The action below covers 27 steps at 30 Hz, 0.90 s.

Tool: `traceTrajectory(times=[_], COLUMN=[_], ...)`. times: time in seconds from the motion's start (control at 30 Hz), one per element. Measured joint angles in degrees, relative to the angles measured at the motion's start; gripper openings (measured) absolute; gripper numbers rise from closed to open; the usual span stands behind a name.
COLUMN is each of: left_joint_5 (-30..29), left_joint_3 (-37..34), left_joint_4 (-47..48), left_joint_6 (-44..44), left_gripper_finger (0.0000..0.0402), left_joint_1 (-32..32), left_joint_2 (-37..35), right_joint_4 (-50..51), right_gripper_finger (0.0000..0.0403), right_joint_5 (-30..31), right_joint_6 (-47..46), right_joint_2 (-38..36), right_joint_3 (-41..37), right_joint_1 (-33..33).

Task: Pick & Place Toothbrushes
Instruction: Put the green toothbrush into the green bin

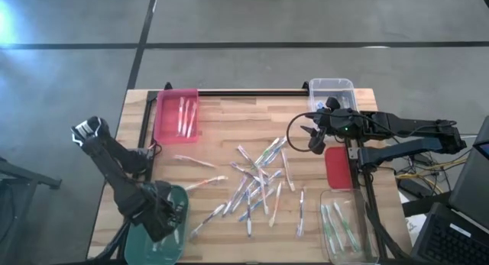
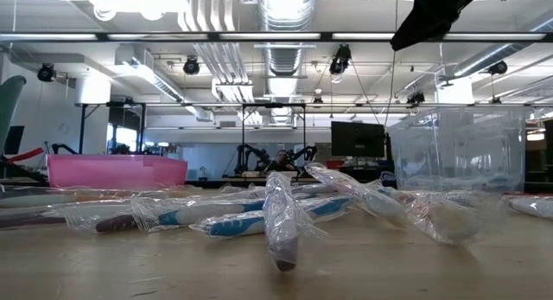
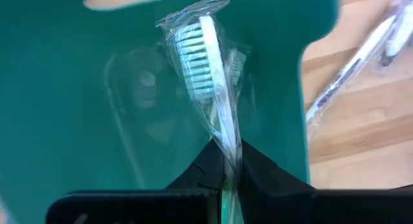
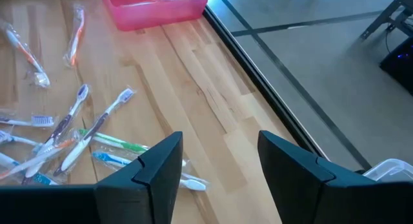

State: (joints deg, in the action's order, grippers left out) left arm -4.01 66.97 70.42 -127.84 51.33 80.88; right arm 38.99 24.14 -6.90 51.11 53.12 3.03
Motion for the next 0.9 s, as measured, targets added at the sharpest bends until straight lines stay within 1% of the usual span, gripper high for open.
traceTrajectory(times=[0.17, 0.33, 0.7, 0.9], left_joint_5=[1.64, 2.03, 1.97, 2.02], left_joint_3=[-5.26, -8.04, -9.28, -9.32], left_joint_4=[-5.98, -8.28, -9.38, -11.28], left_joint_6=[-0.10, -0.17, -0.05, 0.42], left_gripper_finger=[0.0024, 0.0024, 0.0024, 0.0024], left_joint_1=[0.00, -0.11, -0.43, -0.59], left_joint_2=[-1.11, -1.35, -0.78, 1.51], right_joint_4=[0.00, 0.00, 0.00, 0.06], right_gripper_finger=[0.0189, 0.0182, 0.0198, 0.0191], right_joint_5=[0.00, 0.00, 0.00, 0.01], right_joint_6=[0.00, 0.00, 0.01, 0.02], right_joint_2=[0.00, 0.00, 0.00, 0.00], right_joint_3=[0.00, 0.00, 0.00, -0.02], right_joint_1=[0.00, 0.02, 0.02, 0.02])
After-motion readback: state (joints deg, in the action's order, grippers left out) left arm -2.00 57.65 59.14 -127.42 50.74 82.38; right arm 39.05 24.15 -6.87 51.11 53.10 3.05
